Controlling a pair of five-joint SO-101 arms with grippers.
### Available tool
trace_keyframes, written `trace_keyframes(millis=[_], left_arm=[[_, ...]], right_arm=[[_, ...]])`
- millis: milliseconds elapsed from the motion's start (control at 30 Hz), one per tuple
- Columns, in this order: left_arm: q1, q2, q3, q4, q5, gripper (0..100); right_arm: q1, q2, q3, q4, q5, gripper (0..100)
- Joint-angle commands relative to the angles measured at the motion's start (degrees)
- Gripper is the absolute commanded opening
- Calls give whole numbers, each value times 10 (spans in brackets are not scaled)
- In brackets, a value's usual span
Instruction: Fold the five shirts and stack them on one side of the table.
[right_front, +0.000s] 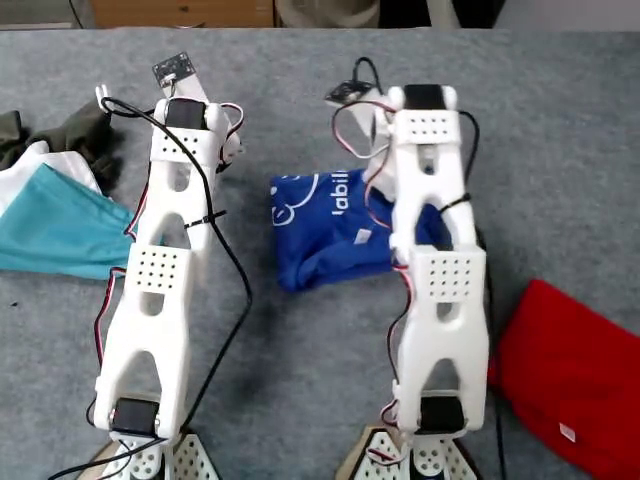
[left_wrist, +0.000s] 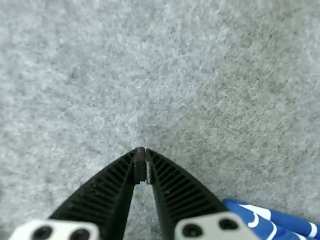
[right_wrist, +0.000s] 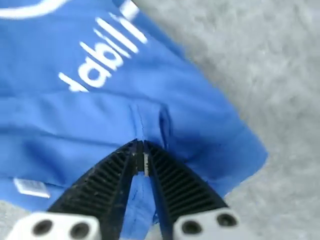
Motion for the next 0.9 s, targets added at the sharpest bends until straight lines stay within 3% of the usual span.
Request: trace_keyframes(millis=[0, 333, 533, 700, 867], left_arm=[[-4, -7, -8, -8, -2, 19], [-4, -7, -8, -8, -2, 19], [-4, -7, -8, -8, -2, 19], [-4, -7, -8, -8, -2, 19], [-4, -7, -8, -7, -2, 19]], right_arm=[[22, -59, 51, 13, 11, 9], [102, -210, 298, 12, 71, 9], [143, -249, 325, -17, 84, 9], [53, -246, 262, -49, 64, 9], [-61, -224, 214, -147, 20, 10]])
